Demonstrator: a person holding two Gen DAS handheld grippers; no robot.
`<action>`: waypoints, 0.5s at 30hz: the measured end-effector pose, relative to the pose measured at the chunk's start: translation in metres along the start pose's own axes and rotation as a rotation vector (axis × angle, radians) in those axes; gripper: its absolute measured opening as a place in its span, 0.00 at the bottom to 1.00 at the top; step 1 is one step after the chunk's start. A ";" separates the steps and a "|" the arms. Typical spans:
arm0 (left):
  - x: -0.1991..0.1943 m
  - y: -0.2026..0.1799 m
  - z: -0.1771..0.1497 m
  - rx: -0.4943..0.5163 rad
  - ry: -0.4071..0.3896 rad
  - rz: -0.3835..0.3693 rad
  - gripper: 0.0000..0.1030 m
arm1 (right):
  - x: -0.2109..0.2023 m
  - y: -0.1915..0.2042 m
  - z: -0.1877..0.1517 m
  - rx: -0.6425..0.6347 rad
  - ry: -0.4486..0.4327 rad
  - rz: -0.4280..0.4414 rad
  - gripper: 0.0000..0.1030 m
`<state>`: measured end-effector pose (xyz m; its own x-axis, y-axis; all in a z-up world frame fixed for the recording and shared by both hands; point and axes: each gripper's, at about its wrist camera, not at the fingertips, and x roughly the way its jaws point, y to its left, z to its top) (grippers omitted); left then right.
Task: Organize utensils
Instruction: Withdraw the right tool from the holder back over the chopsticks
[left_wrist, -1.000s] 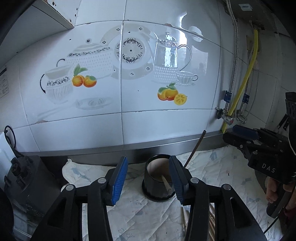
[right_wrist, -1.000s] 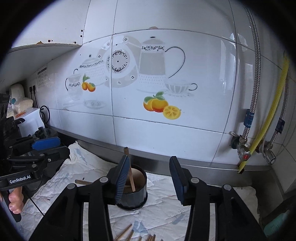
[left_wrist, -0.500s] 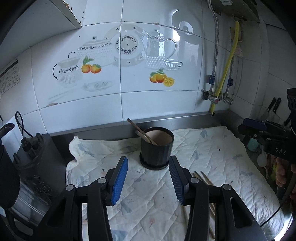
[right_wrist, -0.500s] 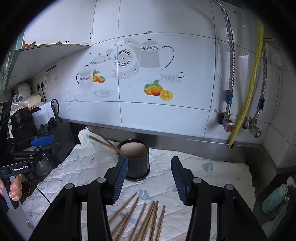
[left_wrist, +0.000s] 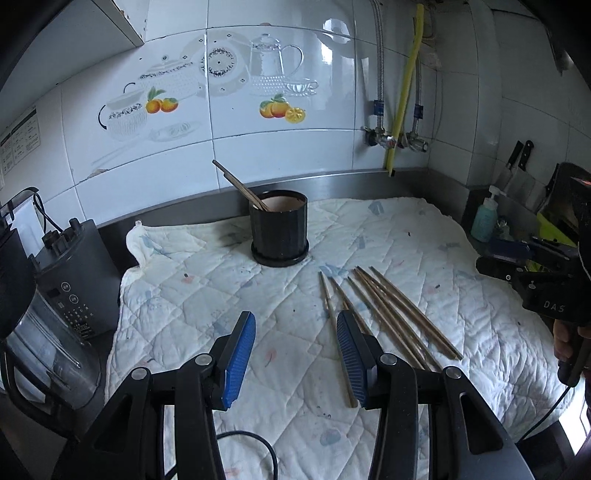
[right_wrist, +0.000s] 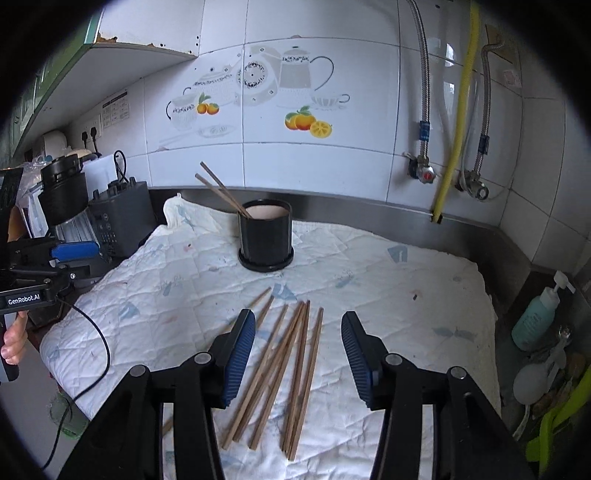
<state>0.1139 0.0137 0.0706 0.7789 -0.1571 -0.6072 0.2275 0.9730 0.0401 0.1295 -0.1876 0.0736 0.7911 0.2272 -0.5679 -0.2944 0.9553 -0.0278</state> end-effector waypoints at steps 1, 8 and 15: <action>0.000 -0.003 -0.006 -0.001 0.008 0.002 0.48 | 0.000 0.000 -0.006 0.002 0.008 -0.005 0.52; 0.003 -0.023 -0.042 0.007 0.063 -0.002 0.47 | 0.007 0.001 -0.052 0.019 0.080 -0.021 0.52; 0.027 -0.044 -0.069 0.055 0.122 -0.011 0.39 | 0.013 0.003 -0.085 0.036 0.132 -0.021 0.50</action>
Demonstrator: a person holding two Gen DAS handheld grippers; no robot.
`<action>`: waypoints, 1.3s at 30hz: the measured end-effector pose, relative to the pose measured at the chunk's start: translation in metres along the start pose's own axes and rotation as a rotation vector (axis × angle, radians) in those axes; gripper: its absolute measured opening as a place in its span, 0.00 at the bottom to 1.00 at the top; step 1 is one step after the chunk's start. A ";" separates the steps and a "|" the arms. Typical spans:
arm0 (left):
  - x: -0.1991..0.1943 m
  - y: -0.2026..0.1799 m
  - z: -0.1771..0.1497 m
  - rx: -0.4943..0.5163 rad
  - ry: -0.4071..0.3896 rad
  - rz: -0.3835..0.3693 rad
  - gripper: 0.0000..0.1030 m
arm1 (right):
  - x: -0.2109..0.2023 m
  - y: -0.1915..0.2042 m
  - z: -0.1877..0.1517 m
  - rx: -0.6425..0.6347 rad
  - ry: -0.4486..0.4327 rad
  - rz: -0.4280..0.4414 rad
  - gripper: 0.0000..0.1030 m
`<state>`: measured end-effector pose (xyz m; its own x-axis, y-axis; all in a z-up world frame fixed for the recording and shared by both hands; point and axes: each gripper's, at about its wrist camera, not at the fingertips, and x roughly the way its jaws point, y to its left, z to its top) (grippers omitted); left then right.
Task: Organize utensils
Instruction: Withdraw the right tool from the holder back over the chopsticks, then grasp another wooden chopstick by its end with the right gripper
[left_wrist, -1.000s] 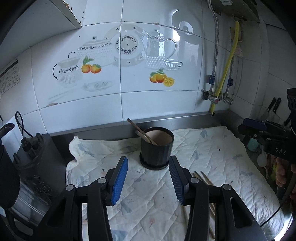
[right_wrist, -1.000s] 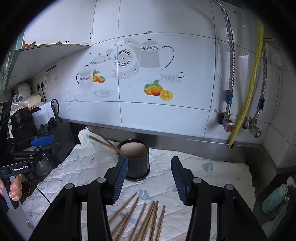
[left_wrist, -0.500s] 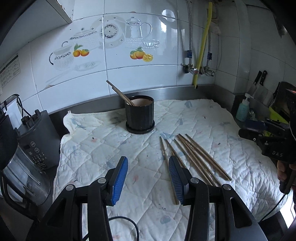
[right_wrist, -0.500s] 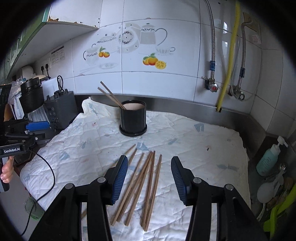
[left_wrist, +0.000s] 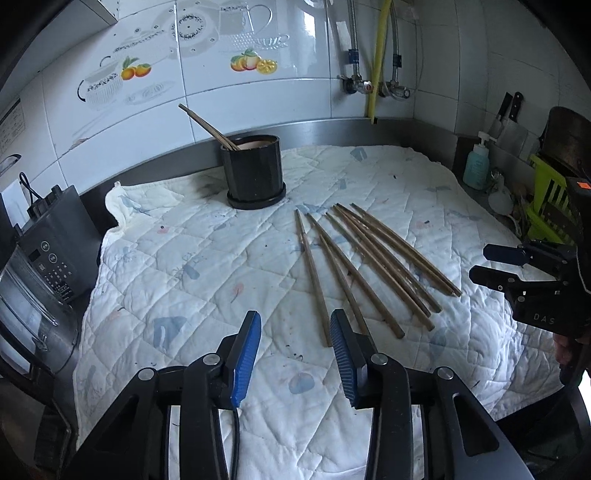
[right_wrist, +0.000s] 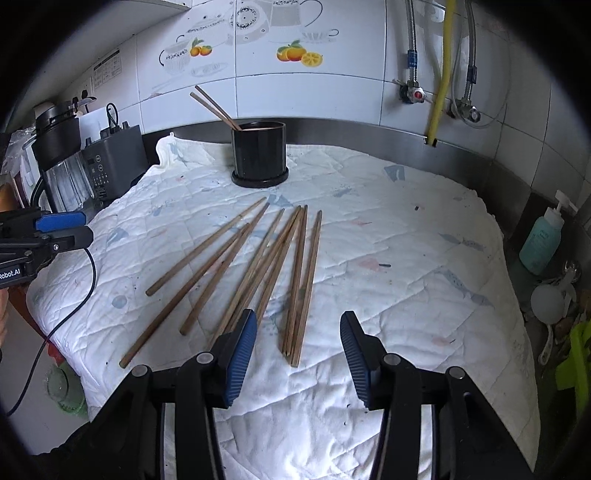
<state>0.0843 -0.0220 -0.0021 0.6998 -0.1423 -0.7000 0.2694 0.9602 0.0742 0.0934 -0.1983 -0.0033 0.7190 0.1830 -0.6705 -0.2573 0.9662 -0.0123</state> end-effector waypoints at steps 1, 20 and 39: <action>0.004 -0.002 -0.002 0.003 0.006 -0.005 0.38 | 0.000 0.001 -0.003 -0.001 0.002 -0.003 0.49; 0.098 -0.014 -0.013 -0.011 0.141 -0.078 0.22 | 0.013 -0.005 -0.022 0.035 0.031 0.012 0.38; 0.108 -0.020 -0.008 0.022 0.103 -0.051 0.07 | 0.023 -0.007 -0.027 0.049 0.050 0.028 0.32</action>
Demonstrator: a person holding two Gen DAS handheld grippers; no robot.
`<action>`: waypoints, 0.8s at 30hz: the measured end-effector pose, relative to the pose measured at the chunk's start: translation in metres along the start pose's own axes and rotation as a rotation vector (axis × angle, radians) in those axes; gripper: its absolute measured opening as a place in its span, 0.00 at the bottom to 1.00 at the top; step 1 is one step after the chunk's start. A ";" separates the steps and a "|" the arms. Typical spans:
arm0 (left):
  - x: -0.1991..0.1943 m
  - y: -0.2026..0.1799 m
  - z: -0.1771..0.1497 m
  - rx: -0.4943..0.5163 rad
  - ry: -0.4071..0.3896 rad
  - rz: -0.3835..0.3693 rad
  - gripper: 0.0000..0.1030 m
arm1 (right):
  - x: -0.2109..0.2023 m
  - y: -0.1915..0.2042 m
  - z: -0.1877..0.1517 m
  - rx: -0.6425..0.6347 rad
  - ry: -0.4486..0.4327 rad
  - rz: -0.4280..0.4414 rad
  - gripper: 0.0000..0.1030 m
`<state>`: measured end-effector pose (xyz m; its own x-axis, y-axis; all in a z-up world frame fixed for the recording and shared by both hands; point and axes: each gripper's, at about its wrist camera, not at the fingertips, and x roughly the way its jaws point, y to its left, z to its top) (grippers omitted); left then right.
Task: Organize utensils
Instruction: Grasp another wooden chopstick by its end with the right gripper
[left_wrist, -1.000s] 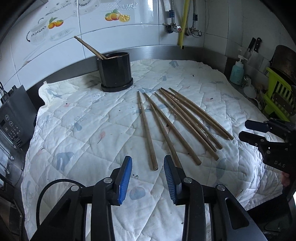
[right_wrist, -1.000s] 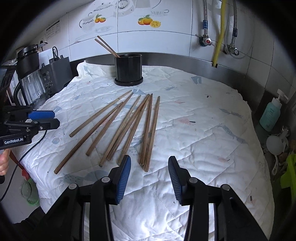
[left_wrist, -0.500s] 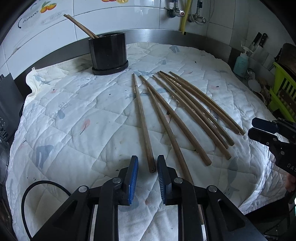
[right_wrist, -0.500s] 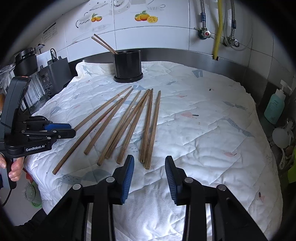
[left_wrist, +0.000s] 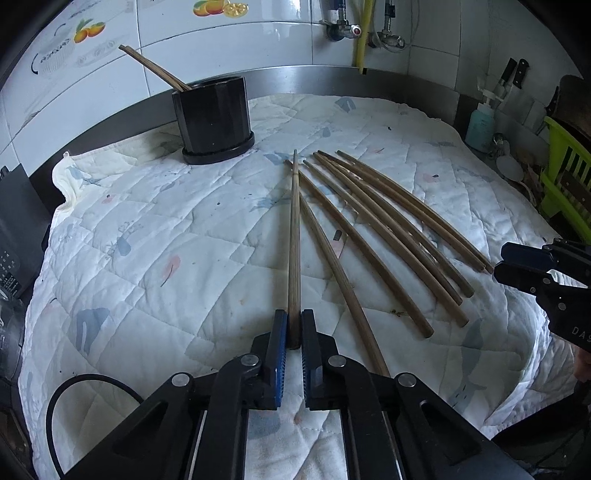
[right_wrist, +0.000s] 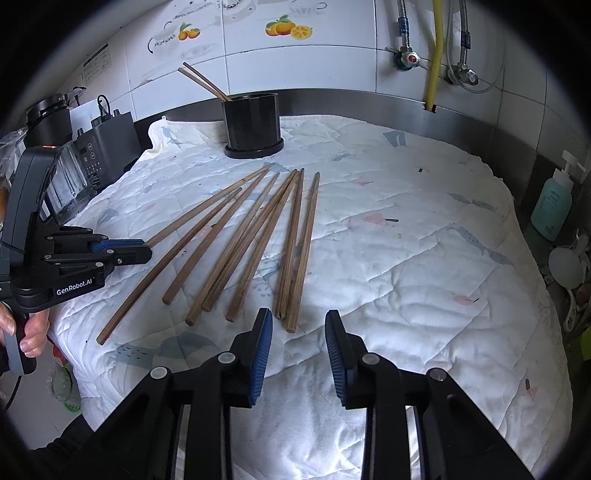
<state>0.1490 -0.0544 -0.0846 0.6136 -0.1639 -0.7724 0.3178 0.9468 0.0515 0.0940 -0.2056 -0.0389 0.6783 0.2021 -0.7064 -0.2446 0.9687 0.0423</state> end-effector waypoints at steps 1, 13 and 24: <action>-0.003 0.000 0.001 0.005 -0.007 0.005 0.06 | 0.000 -0.001 0.000 0.003 0.001 0.001 0.31; -0.039 0.002 0.021 0.019 -0.098 0.028 0.06 | 0.006 -0.002 -0.004 0.018 0.002 0.011 0.22; -0.050 0.012 0.031 0.002 -0.123 0.040 0.06 | 0.009 -0.005 -0.007 0.017 -0.010 -0.026 0.13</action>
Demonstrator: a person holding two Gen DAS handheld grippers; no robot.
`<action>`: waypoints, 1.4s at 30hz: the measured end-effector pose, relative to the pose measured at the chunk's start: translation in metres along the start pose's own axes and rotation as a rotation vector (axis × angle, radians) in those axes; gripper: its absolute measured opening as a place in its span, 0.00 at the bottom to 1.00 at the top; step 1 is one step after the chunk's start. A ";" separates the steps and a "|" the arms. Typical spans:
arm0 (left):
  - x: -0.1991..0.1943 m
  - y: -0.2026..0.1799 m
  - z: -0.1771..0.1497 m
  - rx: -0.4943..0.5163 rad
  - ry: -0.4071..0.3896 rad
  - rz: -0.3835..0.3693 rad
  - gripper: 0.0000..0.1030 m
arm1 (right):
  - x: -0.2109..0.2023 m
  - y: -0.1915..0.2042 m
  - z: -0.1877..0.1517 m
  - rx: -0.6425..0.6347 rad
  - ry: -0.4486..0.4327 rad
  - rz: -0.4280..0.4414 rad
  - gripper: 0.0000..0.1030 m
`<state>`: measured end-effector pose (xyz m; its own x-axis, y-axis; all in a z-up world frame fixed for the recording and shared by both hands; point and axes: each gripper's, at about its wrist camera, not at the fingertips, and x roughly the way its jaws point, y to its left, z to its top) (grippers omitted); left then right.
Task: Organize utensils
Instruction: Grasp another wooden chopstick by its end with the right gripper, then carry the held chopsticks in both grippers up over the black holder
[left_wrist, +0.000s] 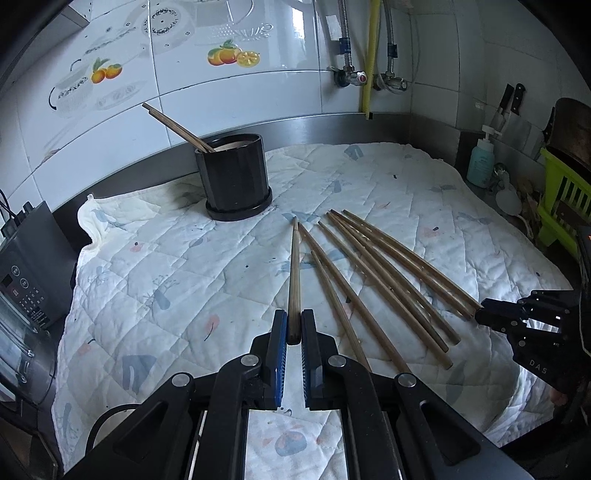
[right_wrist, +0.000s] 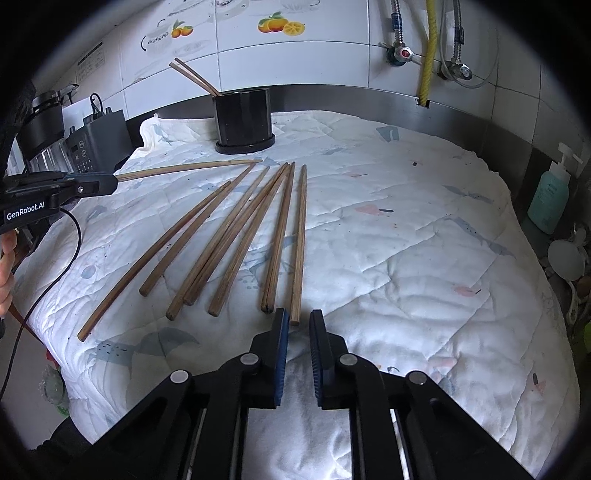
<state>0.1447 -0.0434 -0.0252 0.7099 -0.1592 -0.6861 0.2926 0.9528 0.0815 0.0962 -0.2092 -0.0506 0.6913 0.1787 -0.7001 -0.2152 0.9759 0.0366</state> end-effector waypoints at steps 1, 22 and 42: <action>0.000 0.001 0.000 -0.001 -0.001 0.002 0.06 | 0.000 -0.002 0.000 0.008 -0.001 0.001 0.13; -0.007 0.025 0.030 -0.026 -0.054 0.022 0.06 | -0.006 -0.005 0.027 0.000 -0.096 -0.019 0.08; -0.020 0.075 0.087 -0.088 -0.132 -0.010 0.06 | -0.028 -0.009 0.139 -0.116 -0.172 0.020 0.08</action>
<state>0.2086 0.0082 0.0576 0.7868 -0.1961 -0.5853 0.2471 0.9690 0.0075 0.1748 -0.2057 0.0676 0.7915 0.2266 -0.5676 -0.3014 0.9527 -0.0400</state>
